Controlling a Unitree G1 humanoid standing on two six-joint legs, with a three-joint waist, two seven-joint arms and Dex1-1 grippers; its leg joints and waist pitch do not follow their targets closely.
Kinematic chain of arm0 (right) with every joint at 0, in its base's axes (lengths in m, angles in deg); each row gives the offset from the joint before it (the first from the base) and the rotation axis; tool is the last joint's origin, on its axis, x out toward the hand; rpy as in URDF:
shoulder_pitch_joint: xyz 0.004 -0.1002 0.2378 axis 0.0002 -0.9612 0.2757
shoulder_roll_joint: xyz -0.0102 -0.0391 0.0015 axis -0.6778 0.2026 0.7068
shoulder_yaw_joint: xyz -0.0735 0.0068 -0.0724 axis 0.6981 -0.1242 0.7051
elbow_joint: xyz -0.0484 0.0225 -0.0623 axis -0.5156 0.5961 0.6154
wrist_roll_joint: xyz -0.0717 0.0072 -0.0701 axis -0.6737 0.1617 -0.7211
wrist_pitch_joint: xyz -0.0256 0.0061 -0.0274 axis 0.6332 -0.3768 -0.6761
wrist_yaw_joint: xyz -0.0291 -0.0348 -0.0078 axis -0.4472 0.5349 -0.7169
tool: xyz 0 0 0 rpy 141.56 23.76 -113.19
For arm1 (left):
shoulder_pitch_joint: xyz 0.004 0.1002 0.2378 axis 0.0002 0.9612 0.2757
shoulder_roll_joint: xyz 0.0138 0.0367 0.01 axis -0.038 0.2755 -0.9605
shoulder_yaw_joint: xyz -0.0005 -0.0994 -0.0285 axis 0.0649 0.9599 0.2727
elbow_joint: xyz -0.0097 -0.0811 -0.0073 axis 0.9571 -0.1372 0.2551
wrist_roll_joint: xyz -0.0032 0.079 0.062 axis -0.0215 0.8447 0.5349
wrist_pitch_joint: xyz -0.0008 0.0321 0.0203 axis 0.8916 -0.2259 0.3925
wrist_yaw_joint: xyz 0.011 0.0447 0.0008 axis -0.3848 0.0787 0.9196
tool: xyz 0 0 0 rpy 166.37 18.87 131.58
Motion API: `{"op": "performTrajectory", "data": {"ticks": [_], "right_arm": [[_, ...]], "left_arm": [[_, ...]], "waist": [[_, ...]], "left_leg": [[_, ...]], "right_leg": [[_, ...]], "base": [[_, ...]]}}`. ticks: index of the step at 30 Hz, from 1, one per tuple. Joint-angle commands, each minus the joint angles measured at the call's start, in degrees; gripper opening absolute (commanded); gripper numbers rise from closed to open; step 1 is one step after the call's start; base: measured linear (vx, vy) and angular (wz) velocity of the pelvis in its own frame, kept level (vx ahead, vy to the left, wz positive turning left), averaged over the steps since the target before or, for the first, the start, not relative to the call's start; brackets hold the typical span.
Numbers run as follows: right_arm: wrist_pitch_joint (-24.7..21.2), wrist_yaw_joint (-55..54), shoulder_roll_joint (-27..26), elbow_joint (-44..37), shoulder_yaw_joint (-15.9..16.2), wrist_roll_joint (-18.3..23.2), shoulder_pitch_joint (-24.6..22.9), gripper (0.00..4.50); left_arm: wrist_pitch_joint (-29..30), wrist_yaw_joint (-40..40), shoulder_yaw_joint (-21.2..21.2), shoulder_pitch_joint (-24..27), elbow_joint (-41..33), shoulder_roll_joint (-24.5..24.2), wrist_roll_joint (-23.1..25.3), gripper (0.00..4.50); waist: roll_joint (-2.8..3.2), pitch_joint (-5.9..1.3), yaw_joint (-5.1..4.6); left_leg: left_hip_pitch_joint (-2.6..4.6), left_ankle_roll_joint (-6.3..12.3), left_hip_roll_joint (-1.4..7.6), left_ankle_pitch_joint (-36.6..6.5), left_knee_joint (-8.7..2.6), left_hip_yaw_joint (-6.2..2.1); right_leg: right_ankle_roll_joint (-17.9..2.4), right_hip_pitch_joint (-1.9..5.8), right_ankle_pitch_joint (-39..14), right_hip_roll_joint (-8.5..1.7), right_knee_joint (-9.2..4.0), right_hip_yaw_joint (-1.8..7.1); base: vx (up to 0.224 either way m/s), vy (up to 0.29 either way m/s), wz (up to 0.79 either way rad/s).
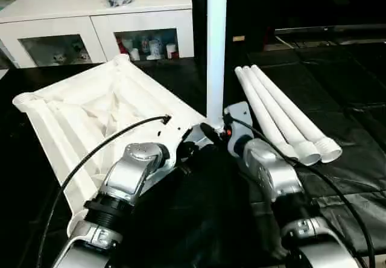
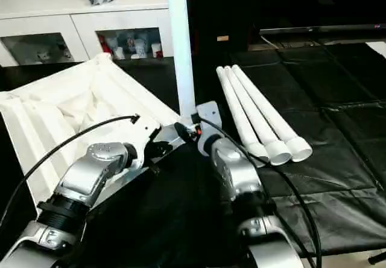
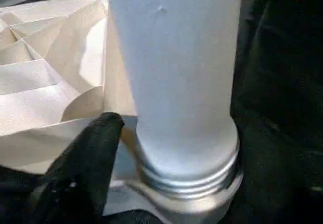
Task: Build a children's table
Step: Rotate leg to tighten, then rotate table base
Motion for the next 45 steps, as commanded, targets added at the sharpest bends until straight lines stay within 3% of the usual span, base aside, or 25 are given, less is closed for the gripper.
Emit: {"op": "performTrajectory", "data": {"ticks": [1,5,6,9,13,15,20,23,24,26,29,30,33,35,36,45], "right_arm": [[-0.21,1.28,0.22,-0.1,3.51,-1.76,-1.96,4.03],[-1.72,4.56,2.42,-7.62,0.55,2.42,-5.65,4.34],[-1.97,5.11,2.95,-9.66,-0.11,3.41,-6.67,4.46],[-1.85,7.06,4.02,-14.26,-1.37,5.82,-8.99,4.5],[-6.77,10.71,5.86,-22.11,-2.17,10.41,-12.52,4.5],[-6.75,12.04,6.66,-23.86,-1.78,10.85,-13.58,4.5],[-8.63,13.85,8.07,-26.84,0.23,10.63,-16.02,4.5],[-10.72,14.27,8.58,-28.46,2.39,10.02,-17.09,4.5],[-11.4,14.25,9.1,-28.79,3.65,9.25,-17.26,4.5],[-10.51,14.36,10.43,-28.24,7.32,5.66,-17.32,4.5],[-12.16,11.44,9.32,-25.71,8.79,3.25,-15.94,4.5],[-13.05,10.55,8.92,-24.72,9.07,2.71,-15.22,4.5],[-14.39,9.63,8.34,-23.21,9.85,2.29,-13.83,4.5],[-14.81,9.42,8.15,-22.41,10.68,2.13,-13.03,4.5],[-14.7,9.37,8.12,-22.18,10.88,2.03,-12.87,4.5],[-13.46,7.16,6.13,-16.86,11.23,0.48,-10.21,4.5]], "left_arm": [[-4.05,-1.93,0.29,-2.95,-1.64,0.06,0.48,0.0],[-6.56,-2.18,-0.67,-2.36,-1.18,-0.57,1.81,0.0],[-6.59,-1.59,-0.54,-1.99,-1.51,-0.53,1.31,0.43],[-6.39,-1.14,0.21,-1.03,-2.61,-0.15,0.04,0.56],[-8.49,-0.6,1.66,0.64,-4.43,0.07,-2.04,1.01],[-7.79,0.52,3.51,1.37,-5.94,0.3,-4.47,1.08],[-6.06,1.39,7.95,2.33,-8.05,-2.1,-7.69,1.08],[-6.86,-0.93,11.06,2.15,-7.12,-6.81,-5.79,1.08],[-7.15,-1.42,11.9,2.18,-6.97,-8.48,-5.33,0.82],[-6.95,-1.69,12.83,2.72,-7.65,-12.77,-3.53,0.74],[-3.02,-3.33,14.12,4.3,-9.5,-19.71,0.42,0.69],[-2.17,-4.29,14.12,5.17,-9.46,-22.5,2.58,0.35],[-0.06,-5.76,14.43,7.39,-9.26,-27.35,5.65,0.28],[2.65,-6.19,15.03,9.35,-9.69,-30.03,6.63,0.13],[3.19,-6.2,14.93,9.77,-9.86,-30.55,6.94,0.13],[9.6,-3.85,9.86,15.6,-12.89,-36.06,10.82,0.13]], "waist": [[0.39,-3.5,0.3],[0.04,-3.71,0.4],[-0.13,-3.73,0.44],[-0.11,-3.79,0.62],[-0.62,-3.31,0.82],[-0.67,-3.13,0.88],[-0.77,-3.11,0.69],[-0.73,-3.17,0.46],[-0.52,-3.18,0.37],[-0.34,-3.24,0.39],[-0.21,-3.32,0.16],[-0.11,-3.23,-0.03],[0.12,-3.18,-0.02],[-0.13,-3.07,0.07],[0.16,-3.03,0.17],[0.08,-3.02,0.54]], "left_leg": [[0.05,2.26,1.37,-11.01,-4.09,-0.7],[-0.14,3.43,1.35,-9.21,-3.87,-0.65],[-0.22,3.99,1.36,-8.28,-3.78,-0.62],[-0.23,4.55,1.45,-7.4,-3.65,-0.55],[-0.19,4.67,1.43,-9.64,-3.91,-0.42],[-0.27,4.12,1.49,-10.52,-4.12,-0.44],[-0.45,3.46,1.27,-10.35,-4.18,-0.51],[-0.33,3.29,1.28,-10.12,-4.2,-0.62],[-0.2,2.98,1.3,-9.86,-4.24,-0.71],[-0.09,2.62,1.37,-9.65,-4.19,-0.73],[0.0,2.04,1.38,-9.45,-4.22,-0.7],[0.03,1.71,1.29,-10.02,-4.29,-0.74],[0.26,1.26,1.4,-10.91,-4.37,-0.81],[0.43,0.94,1.47,-11.95,-4.52,-0.69],[0.55,0.59,1.54,-12.71,-4.61,-0.74],[0.42,-0.27,1.51,-13.36,-4.77,-0.82]], "right_leg": [[-12.72,3.44,-8.32,-3.3,-4.38,2.1],[-12.79,3.78,-4.86,-3.27,-4.04,2.19],[-13.01,3.77,-3.89,-3.31,-3.95,2.23],[-13.31,3.68,-3.72,-3.39,-3.95,2.22],[-12.08,3.57,-9.63,-3.25,-4.56,2.22],[-11.04,3.43,-13.0,-3.33,-4.79,2.23],[-9.1,3.18,-16.32,-3.17,-5.06,2.23],[-8.45,3.08,-15.91,-3.08,-4.99,2.21],[-8.63,2.97,-15.11,-2.96,-4.87,2.17],[-8.82,2.87,-14.13,-2.96,-4.69,2.19],[-10.01,2.88,-10.76,-2.9,-4.15,2.29],[-10.32,2.84,-10.88,-2.86,-4.09,2.23],[-10.72,2.74,-11.69,-2.99,-4.04,2.35],[-10.63,2.57,-12.49,-2.94,-4.13,2.45],[-10.55,2.39,-12.87,-2.99,-4.17,2.49],[-11.53,2.5,-10.64,-3.19,-3.92,2.68]], "base": [[0.0,0.0,0.0],[0.0,0.0,0.0],[0.0,0.0,0.0],[0.0,0.0,0.0],[0.0,0.0,0.0],[0.0,0.0,0.0],[0.0,0.0,0.0],[0.0,0.0,0.0],[0.0,0.0,0.0],[0.0,0.0,0.0],[0.0,0.0,0.0],[0.0,0.0,0.0],[0.0,0.0,0.0],[0.0,0.0,0.0],[0.0,0.0,0.0],[0.0,0.0,0.0]]}}
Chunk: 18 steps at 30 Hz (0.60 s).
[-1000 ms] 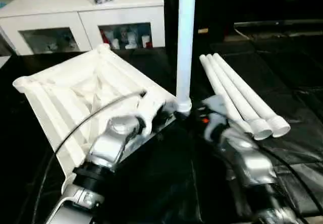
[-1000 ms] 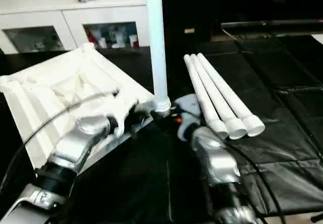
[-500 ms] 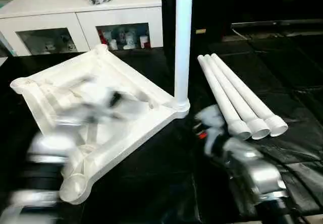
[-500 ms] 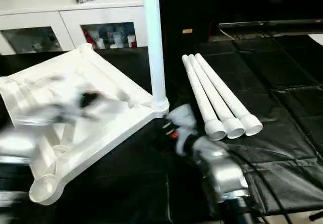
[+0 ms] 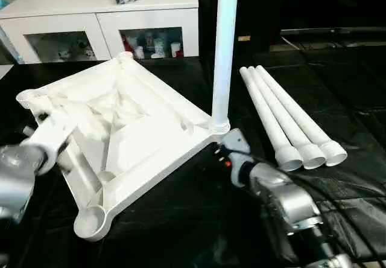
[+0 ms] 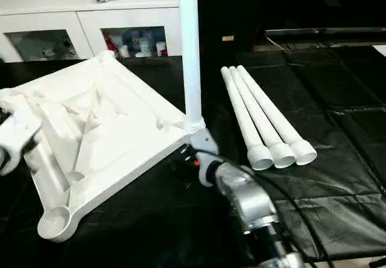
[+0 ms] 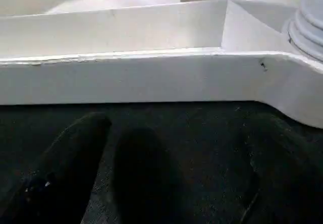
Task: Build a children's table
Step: Rotate table base
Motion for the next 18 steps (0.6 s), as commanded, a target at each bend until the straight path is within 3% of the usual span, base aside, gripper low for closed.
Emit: {"op": "performTrajectory", "data": {"ticks": [1,5,9,13,18], "right_arm": [[0.27,-0.51,-0.32,0.45,0.1,-0.47,1.07,4.5],[1.0,-0.77,-0.83,1.86,0.26,-0.76,1.62,4.5],[3.15,-1.8,-2.12,6.2,-0.12,-1.03,4.32,4.5],[3.93,-2.03,-2.44,7.97,-0.09,-1.18,5.32,4.5],[5.11,-2.08,-2.77,10.19,-0.21,-1.7,6.43,4.5]], "left_arm": [[1.66,1.68,-1.05,0.5,-1.59,-1.18,0.43,0.13],[2.34,5.09,-2.34,1.59,-3.19,-1.42,-1.1,0.13],[2.05,15.25,-6.01,4.85,-8.4,-2.26,-7.39,0.13],[1.1,21.7,-8.87,7.08,-11.98,-3.84,-10.21,0.13],[4.06,29.42,-11.9,10.36,-20.02,-4.72,-16.48,0.13]], "waist": [[0.55,-3.1,0.03],[0.42,-3.12,0.24],[0.25,-3.05,0.21],[0.22,-2.99,0.16],[-0.11,-2.86,-0.05]], "left_leg": [[0.5,-0.22,1.44,-13.36,-4.56,-0.71],[0.43,-0.08,1.53,-12.99,-4.61,-0.75],[0.49,-0.34,1.61,-14.03,-4.77,-0.76],[0.52,-0.26,1.5,-14.06,-4.7,-0.64],[0.5,-0.07,1.5,-13.36,-4.78,-0.48]], "right_leg": [[-11.98,2.54,-10.38,-3.16,-3.94,2.58],[-12.2,2.6,-10.28,-3.32,-3.87,2.63],[-12.82,2.45,-11.81,-3.42,-3.87,2.69],[-12.61,2.52,-11.56,-3.31,-3.86,2.74],[-12.63,2.46,-12.2,-3.19,-3.79,2.78]], "base": [[0.0,0.0,0.0],[0.0,0.0,0.0],[0.0,0.0,0.0],[0.0,0.0,0.0],[0.0,0.0,0.0]]}}
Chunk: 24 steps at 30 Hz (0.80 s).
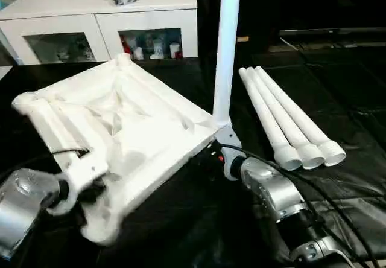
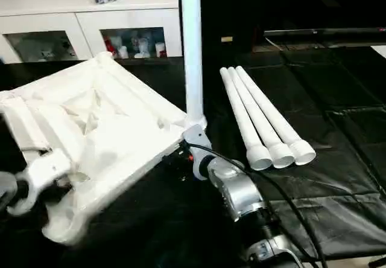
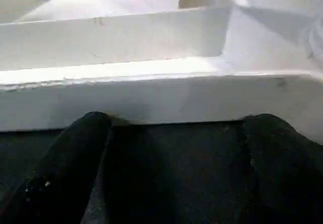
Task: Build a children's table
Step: Rotate table base
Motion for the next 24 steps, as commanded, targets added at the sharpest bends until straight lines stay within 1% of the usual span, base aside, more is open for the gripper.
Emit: {"op": "performTrajectory", "data": {"ticks": [1,2,3,4,6,7,8,9,10,11,12,14,16,17,18,19,20,21,22,23,24], "right_arm": [[1.08,0.02,-0.71,0.87,0.23,-0.11,1.32,4.5],[1.26,0.05,-0.67,1.19,0.23,-0.07,1.48,4.5],[1.39,0.16,-0.59,1.61,0.21,0.01,1.83,4.5],[1.39,0.16,-0.59,1.61,0.21,0.01,1.83,4.5],[1.48,0.33,-0.48,1.83,0.35,-0.1,2.15,4.5],[1.62,0.33,-0.47,2.03,0.47,-0.27,2.42,4.5],[1.81,0.3,-0.52,2.3,0.49,-0.44,2.65,4.5],[1.94,0.25,-0.58,2.51,0.46,-0.55,2.79,4.5],[2.14,0.21,-0.68,2.74,0.38,-0.73,2.93,4.5],[2.28,0.18,-0.76,2.92,0.31,-0.85,3.07,4.5],[2.4,0.18,-0.86,3.07,0.22,-0.98,3.24,4.5],[2.59,0.16,-0.87,3.2,0.2,-1.11,3.39,4.5],[2.8,0.07,-0.68,3.27,0.23,-1.22,3.49,4.5],[3.01,-0.15,-0.53,3.28,0.17,-1.33,3.58,4.5],[3.52,-0.74,-0.23,3.19,-0.13,-1.55,3.79,4.5],[3.63,-0.92,-0.18,3.11,-0.27,-1.56,3.85,4.5],[3.79,-1.39,-0.07,2.72,-0.8,-1.54,4.04,4.5],[3.38,-1.65,0.17,1.91,-1.31,-1.42,4.14,4.5],[2.41,-1.95,0.83,-0.27,-2.24,-1.31,4.12,4.5],[1.8,-2.12,1.14,-1.75,-2.89,-1.04,3.99,4.5],[1.63,-2.2,1.18,-2.07,-3.07,-0.96,3.96,4.5]], "left_arm": [[0.24,3.86,-3.5,1.13,-2.71,1.41,-3.78,0.13],[0.04,4.23,-3.63,1.11,-3.08,1.69,-4.26,0.13],[1.69,4.28,-3.17,0.24,-4.13,3.94,-6.57,0.13],[1.69,4.28,-3.17,0.24,-4.13,3.94,-6.57,0.13],[2.27,3.97,-3.01,-1.31,-4.75,7.0,-8.66,0.13],[1.09,2.99,-3.72,-2.92,-3.81,9.46,-8.48,0.13],[-0.33,1.94,-4.36,-4.12,-2.67,11.18,-7.67,0.13],[-0.84,0.81,-4.55,-4.89,-1.49,12.3,-6.88,0.13],[-1.46,-0.59,-4.63,-5.75,-0.06,13.52,-6.03,0.13],[-1.97,-1.71,-4.63,-6.53,1.28,14.6,-5.45,0.13],[-3.38,-4.08,-4.87,-8.11,3.82,16.49,-4.12,0.13],[-4.7,-6.52,-4.97,-9.71,6.45,18.35,-2.85,0.13],[-5.57,-8.94,-4.86,-11.89,8.81,21.61,-2.87,0.13],[-5.84,-9.82,-4.89,-12.68,9.7,22.77,-2.81,0.13],[-6.99,-11.83,-5.28,-14.21,11.7,24.66,-1.96,0.13],[-7.48,-12.31,-5.48,-14.48,12.15,24.83,-1.52,0.13],[-8.45,-13.79,-5.48,-15.13,13.37,25.39,-0.67,0.13],[-8.73,-14.49,-5.29,-15.48,13.84,25.67,-0.43,0.13],[-10.35,-15.53,-4.7,-15.99,14.37,26.05,-0.13,0.13],[-11.06,-15.58,-4.1,-16.11,14.29,26.3,-0.49,0.13],[-11.27,-15.58,-3.99,-16.12,14.22,26.32,-0.55,0.13]], "waist": [[0.01,-2.71,-0.07],[0.05,-2.71,-0.07],[-0.14,-2.75,-0.26],[-0.15,-2.72,-0.24],[-0.14,-2.8,-0.38],[-0.13,-2.9,-0.38],[-0.29,-2.82,-0.56],[-0.22,-3.02,-0.35],[-0.38,-2.99,-0.45],[-0.49,-2.98,-0.51],[-0.53,-3.08,-0.57],[-0.57,-3.14,-0.52],[-0.51,-3.19,-0.45],[-0.17,-3.26,-0.35],[-0.44,-3.17,-0.53],[-0.31,-3.31,-0.32],[-0.35,-3.39,-0.33],[-0.42,-3.44,-0.26],[-0.42,-3.46,-0.23],[-0.62,-3.62,-0.17],[-0.58,-3.7,-0.1]], "left_leg": [[0.39,-0.1,1.51,-13.57,-4.78,-0.54],[0.43,-0.14,1.51,-13.69,-4.78,-0.59],[0.48,-0.29,1.46,-13.73,-4.68,-0.46],[0.45,-0.28,1.45,-13.55,-4.71,-0.48],[0.4,-0.19,1.43,-12.57,-4.62,-0.42],[0.42,-0.16,1.38,-12.14,-4.48,-0.41],[0.24,-0.03,1.35,-12.0,-4.54,-0.38],[0.54,0.0,1.29,-11.44,-4.24,-0.28],[0.19,0.17,1.26,-10.74,-4.27,-0.34],[0.06,0.33,1.19,-10.85,-4.27,-0.35],[0.04,0.37,1.15,-10.49,-4.17,-0.34],[0.24,0.58,1.17,-10.03,-3.99,-0.27],[0.16,0.65,1.22,-9.84,-3.99,-0.36],[0.24,0.64,1.27,-9.72,-3.95,-0.38],[0.16,0.77,1.27,-9.6,-3.92,-0.25],[0.27,0.61,1.23,-9.57,-3.87,-0.32],[0.3,0.63,1.26,-9.48,-3.82,-0.34],[0.09,0.93,1.24,-8.9,-3.79,-0.38],[0.07,1.04,1.26,-8.72,-3.79,-0.42],[0.05,1.36,1.23,-7.62,-3.66,-0.42],[0.04,1.61,1.25,-6.93,-3.56,-0.41]], "right_leg": [[-12.47,2.47,-12.64,-3.13,-3.92,2.66],[-12.41,2.49,-12.95,-3.19,-3.9,2.66],[-12.3,2.55,-13.48,-3.19,-3.87,2.72],[-12.26,2.6,-13.57,-3.21,-3.95,2.71],[-12.12,2.68,-13.11,-3.1,-3.93,2.69],[-12.24,2.71,-12.5,-3.1,-3.89,2.68],[-12.2,2.83,-12.54,-3.04,-3.99,2.68],[-12.17,2.69,-12.06,-3.07,-4.02,2.71],[-12.24,3.0,-11.14,-3.06,-3.88,2.67],[-11.77,3.08,-11.96,-3.03,-4.02,2.59],[-11.63,3.16,-11.84,-3.04,-4.01,2.6],[-11.49,3.05,-11.56,-2.99,-4.12,2.64],[-11.5,3.18,-11.53,-3.06,-4.06,2.57],[-11.51,3.13,-11.28,-3.04,-4.03,2.53],[-11.54,3.1,-11.08,-2.94,-4.27,2.55],[-11.66,3.11,-10.51,-2.91,-4.14,2.49],[-11.9,3.13,-9.78,-2.93,-3.99,2.5],[-12.19,3.33,-8.36,-2.94,-3.83,2.45],[-12.25,3.35,-7.97,-2.94,-3.8,2.42],[-12.15,3.53,-6.46,-2.87,-3.63,2.42],[-12.34,3.51,-5.34,-2.95,-3.5,2.47]], "base": [[0.0,0.0,0.0],[0.0,0.0,0.0],[0.0,0.0,0.0],[0.0,0.0,0.0],[0.0,0.0,0.0],[0.0,0.0,0.0],[0.0,0.0,0.0],[0.0,0.0,0.0],[0.0,0.0,0.0],[0.0,0.0,0.0],[0.0,0.0,0.0],[0.0,0.0,0.0],[0.0,0.0,0.0],[0.0,0.0,0.0],[0.0,0.0,0.0],[0.0,0.0,0.0],[0.0,0.0,0.0],[0.0,0.0,0.0],[0.0,0.0,0.0],[0.0,0.0,0.0],[0.0,0.0,0.0]]}}
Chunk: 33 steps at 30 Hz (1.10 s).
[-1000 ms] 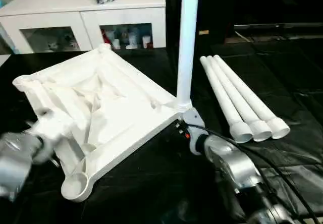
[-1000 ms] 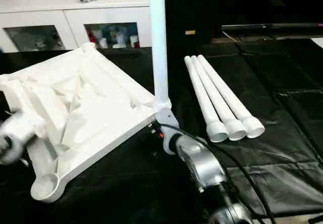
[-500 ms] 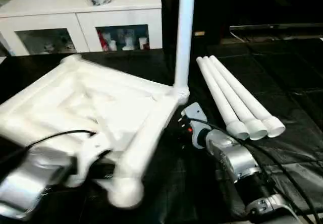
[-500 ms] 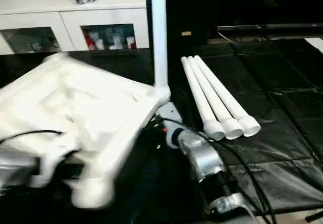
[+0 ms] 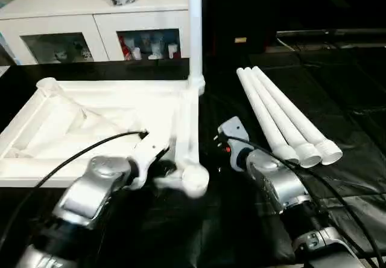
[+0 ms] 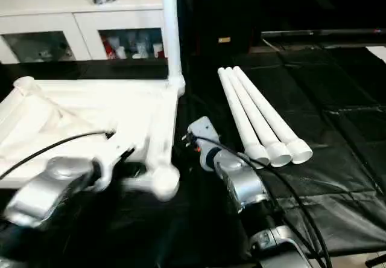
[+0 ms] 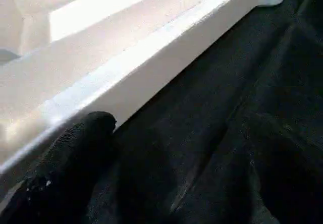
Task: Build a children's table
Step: Rotate table base, then pick table leg
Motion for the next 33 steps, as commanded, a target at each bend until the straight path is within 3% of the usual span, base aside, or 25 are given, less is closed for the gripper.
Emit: {"op": "performTrajectory", "data": {"ticks": [1,4,6,8,9,10,12,14,15,18,20,26,32,33], "right_arm": [[-1.87,-0.59,0.01,-4.53,-1.46,1.29,0.76,4.5],[-3.63,-3.31,0.51,-6.47,-3.0,0.77,0.97,4.5],[-6.19,-9.34,1.15,-7.13,-5.25,-1.19,2.64,4.5],[-8.39,-11.27,1.6,-7.5,-6.67,-1.48,4.23,4.5],[-8.59,-11.33,1.62,-7.59,-6.76,-1.48,4.32,4.5],[-12.46,-13.78,2.17,-7.44,-6.83,-3.66,5.76,4.5],[-16.2,-14.96,3.06,-6.98,-6.59,-5.44,7.23,4.5],[-19.47,-13.56,3.93,-6.05,-7.32,-4.33,8.64,4.5],[-21.34,-13.38,4.33,-5.2,-8.27,-3.09,9.4,4.5],[-24.5,-15.75,4.6,-3.21,-10.22,-1.87,10.76,4.5],[-25.5,-16.41,4.63,-2.86,-10.66,-1.82,11.03,4.5],[-31.96,-17.11,4.03,-3.76,-12.34,-2.13,11.21,4.5],[-35.2,-18.01,3.98,-3.93,-13.22,-0.65,11.6,4.5],[-35.93,-18.06,3.91,-4.03,-13.49,-0.32,11.58,4.33]], "left_arm": [[-3.08,-0.56,1.51,-1.22,-0.74,0.4,-0.56,0.13],[-5.01,0.54,2.37,-0.86,-2.3,0.32,-1.53,0.13],[-4.21,2.89,3.59,0.18,-5.74,-0.61,-3.92,0.13],[-3.1,5.81,3.6,1.3,-8.39,-2.64,-5.53,0.13],[-3.11,5.99,3.57,1.37,-8.51,-2.79,-5.63,0.38],[-2.62,7.0,3.78,1.87,-9.62,-3.96,-6.27,0.38],[-1.9,8.32,4.14,2.35,-11.02,-5.09,-7.29,0.48],[-0.3,10.06,4.56,2.61,-12.95,-6.37,-8.81,0.67],[0.76,10.97,4.66,2.61,-14.27,-7.15,-9.68,0.88],[2.18,11.79,4.55,2.62,-16.45,-8.09,-10.82,0.95],[2.34,11.82,4.48,2.62,-16.86,-8.16,-10.98,1.29],[2.9,11.77,4.09,2.49,-17.29,-8.53,-11.54,1.7],[3.8,11.76,3.8,2.25,-17.68,-9.24,-12.09,2.09],[3.84,11.8,3.72,2.22,-17.65,-9.29,-12.1,2.15]], "waist": [[-0.18,-3.68,0.25],[-0.06,-3.57,0.3],[0.32,-3.54,0.44],[0.29,-3.4,0.29],[0.24,-3.38,0.22],[0.54,-3.27,0.25],[0.4,-3.4,0.02],[0.08,-3.48,-0.02],[0.18,-3.42,0.0],[0.19,-3.41,0.07],[0.17,-3.46,0.08],[0.24,-3.54,0.19],[0.4,-3.51,0.14],[0.42,-3.52,0.15]], "left_leg": [[0.06,2.04,1.24,-6.51,-3.7,-0.38],[0.16,1.98,1.27,-6.87,-3.79,-0.35],[0.48,0.61,1.38,-7.94,-3.94,-0.36],[0.45,-0.11,1.3,-9.5,-4.06,-0.34],[0.44,-0.21,1.22,-9.74,-4.04,-0.33],[0.59,-0.47,1.15,-10.03,-4.03,-0.27],[0.46,-0.97,0.99,-8.96,-4.02,-0.35],[0.42,-0.94,0.96,-8.75,-3.93,-0.32],[0.44,-0.71,1.01,-8.8,-3.89,-0.28],[0.56,-0.58,1.02,-8.52,-3.81,-0.17],[0.51,-0.93,0.98,-7.72,-3.8,-0.19],[0.51,-1.05,0.84,-6.86,-3.67,-0.16],[0.6,-1.75,0.84,-7.74,-3.73,-0.19],[0.62,-1.76,0.84,-7.85,-3.73,-0.2]], "right_leg": [[-12.47,3.46,-4.6,-2.95,-3.53,2.46],[-12.51,3.4,-5.31,-2.92,-3.62,2.42],[-12.92,3.16,-7.02,-2.97,-3.61,2.42],[-12.57,3.17,-8.58,-2.86,-3.7,2.41],[-12.32,3.2,-8.8,-2.79,-3.68,2.41],[-11.73,3.03,-9.28,-2.7,-3.76,2.45],[-11.85,3.27,-8.17,-2.63,-3.51,2.38],[-12.11,3.43,-7.41,-2.71,-3.4,2.43],[-12.25,3.32,-7.4,-2.72,-3.41,2.47],[-12.64,3.19,-6.97,-2.7,-3.43,2.46],[-12.81,3.3,-6.27,-2.66,-3.26,2.43],[-12.36,3.46,-5.66,-2.6,-3.22,2.41],[-12.1,3.42,-6.38,-2.59,-3.26,2.4],[-12.11,3.42,-6.34,-2.59,-3.26,2.39]], "base": [[0.0,0.0,0.0],[0.0,0.0,0.0],[0.0,0.0,0.0],[0.0,0.0,0.0],[0.0,0.0,0.0],[0.0,0.0,0.0],[0.0,0.0,0.0],[0.0,0.0,0.0],[0.0,0.0,0.0],[0.0,0.0,0.0],[0.0,0.0,0.0],[0.0,0.0,0.0],[0.0,0.0,0.0],[0.0,0.0,0.0]]}}
